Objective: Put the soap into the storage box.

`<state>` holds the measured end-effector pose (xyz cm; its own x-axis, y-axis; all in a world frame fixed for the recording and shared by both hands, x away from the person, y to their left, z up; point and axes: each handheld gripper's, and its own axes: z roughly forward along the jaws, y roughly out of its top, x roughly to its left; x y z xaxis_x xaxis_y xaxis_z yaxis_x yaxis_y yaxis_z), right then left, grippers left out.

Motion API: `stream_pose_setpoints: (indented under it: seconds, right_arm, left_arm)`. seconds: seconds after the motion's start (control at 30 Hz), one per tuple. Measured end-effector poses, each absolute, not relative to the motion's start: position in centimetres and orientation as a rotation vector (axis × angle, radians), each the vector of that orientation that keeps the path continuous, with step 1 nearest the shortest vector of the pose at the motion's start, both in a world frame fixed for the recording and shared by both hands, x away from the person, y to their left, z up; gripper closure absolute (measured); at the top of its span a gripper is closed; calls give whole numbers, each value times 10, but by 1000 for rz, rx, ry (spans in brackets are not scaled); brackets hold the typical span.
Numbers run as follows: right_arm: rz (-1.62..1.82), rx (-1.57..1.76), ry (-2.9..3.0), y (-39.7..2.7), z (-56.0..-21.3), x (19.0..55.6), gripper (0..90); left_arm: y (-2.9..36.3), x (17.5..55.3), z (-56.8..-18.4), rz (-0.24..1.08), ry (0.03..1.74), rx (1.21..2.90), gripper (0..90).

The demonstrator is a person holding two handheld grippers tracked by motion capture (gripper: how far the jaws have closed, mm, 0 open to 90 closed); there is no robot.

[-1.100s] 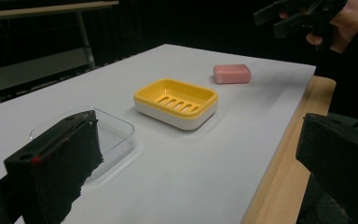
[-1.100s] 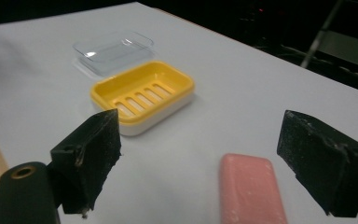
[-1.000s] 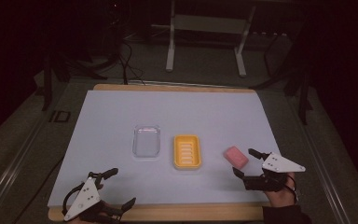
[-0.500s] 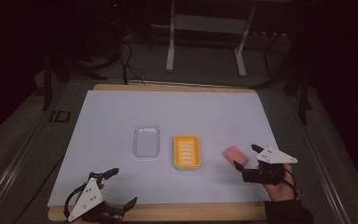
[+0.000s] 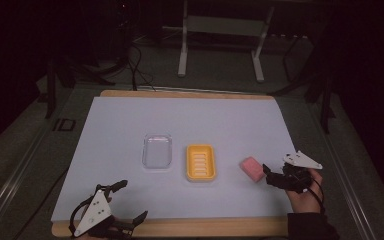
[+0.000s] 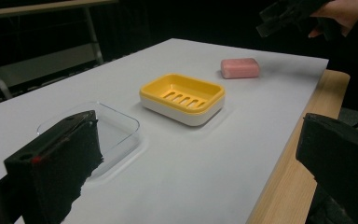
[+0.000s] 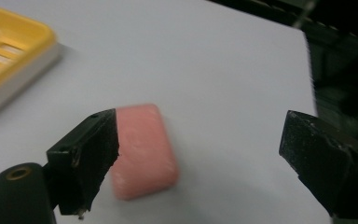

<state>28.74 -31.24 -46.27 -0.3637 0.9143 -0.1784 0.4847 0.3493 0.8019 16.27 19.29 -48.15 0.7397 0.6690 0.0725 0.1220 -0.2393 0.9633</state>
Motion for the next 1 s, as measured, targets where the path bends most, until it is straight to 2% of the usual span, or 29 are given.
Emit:
stream_pose_setpoints:
  seconds: [0.63,1.0]
  right_arm:
    - [612,1676,2234,-342,-473,302,116]
    - [454,1743,2440,-350,-475,303,136]
  left_arm:
    - [191,162,-483,586,627,1787,3]
    - [191,162,-483,585,626,1792,3]
